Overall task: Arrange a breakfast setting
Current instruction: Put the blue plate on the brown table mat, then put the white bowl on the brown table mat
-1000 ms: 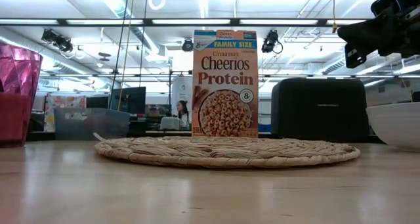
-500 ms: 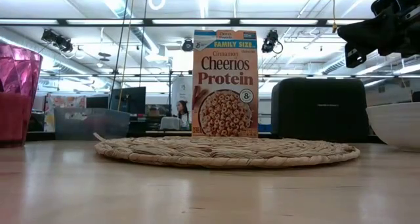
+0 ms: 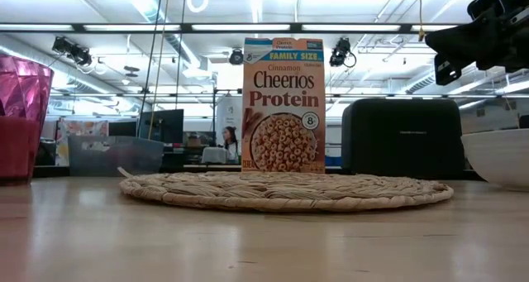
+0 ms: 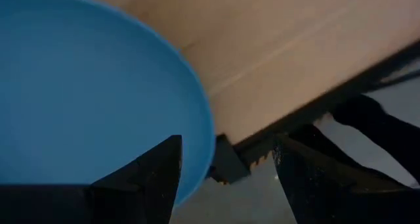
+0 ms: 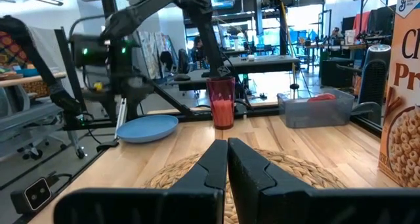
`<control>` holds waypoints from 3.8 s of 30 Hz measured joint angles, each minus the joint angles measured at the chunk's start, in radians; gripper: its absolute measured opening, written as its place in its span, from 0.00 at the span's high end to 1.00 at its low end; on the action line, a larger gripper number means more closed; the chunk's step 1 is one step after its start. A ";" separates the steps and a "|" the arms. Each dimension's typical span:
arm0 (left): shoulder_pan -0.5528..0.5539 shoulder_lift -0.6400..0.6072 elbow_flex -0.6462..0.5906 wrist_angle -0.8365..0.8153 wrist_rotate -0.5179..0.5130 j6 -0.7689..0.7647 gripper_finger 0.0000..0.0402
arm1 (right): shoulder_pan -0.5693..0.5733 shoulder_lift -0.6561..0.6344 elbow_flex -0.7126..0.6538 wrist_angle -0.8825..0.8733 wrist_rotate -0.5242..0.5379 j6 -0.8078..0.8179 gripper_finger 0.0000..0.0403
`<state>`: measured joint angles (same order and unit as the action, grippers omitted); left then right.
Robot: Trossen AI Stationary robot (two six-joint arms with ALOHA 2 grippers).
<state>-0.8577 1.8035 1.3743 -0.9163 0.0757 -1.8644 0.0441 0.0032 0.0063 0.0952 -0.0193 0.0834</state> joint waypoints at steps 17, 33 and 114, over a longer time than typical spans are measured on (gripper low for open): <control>-0.024 0.193 0.000 0.054 0.146 -0.036 0.65 | 0.000 0.000 0.000 0.001 0.000 0.000 0.94; -0.060 0.194 0.169 -0.032 0.141 0.100 0.96 | 0.000 0.000 0.000 0.002 0.003 -0.001 0.94; 0.305 -0.203 0.193 -0.313 -0.344 1.420 0.60 | 0.246 1.371 0.890 -1.236 0.006 1.257 0.51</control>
<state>-0.5526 1.6000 1.5675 -1.2290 -0.2682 -0.4446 0.2901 1.3739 0.8959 -1.1409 -0.0133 1.3405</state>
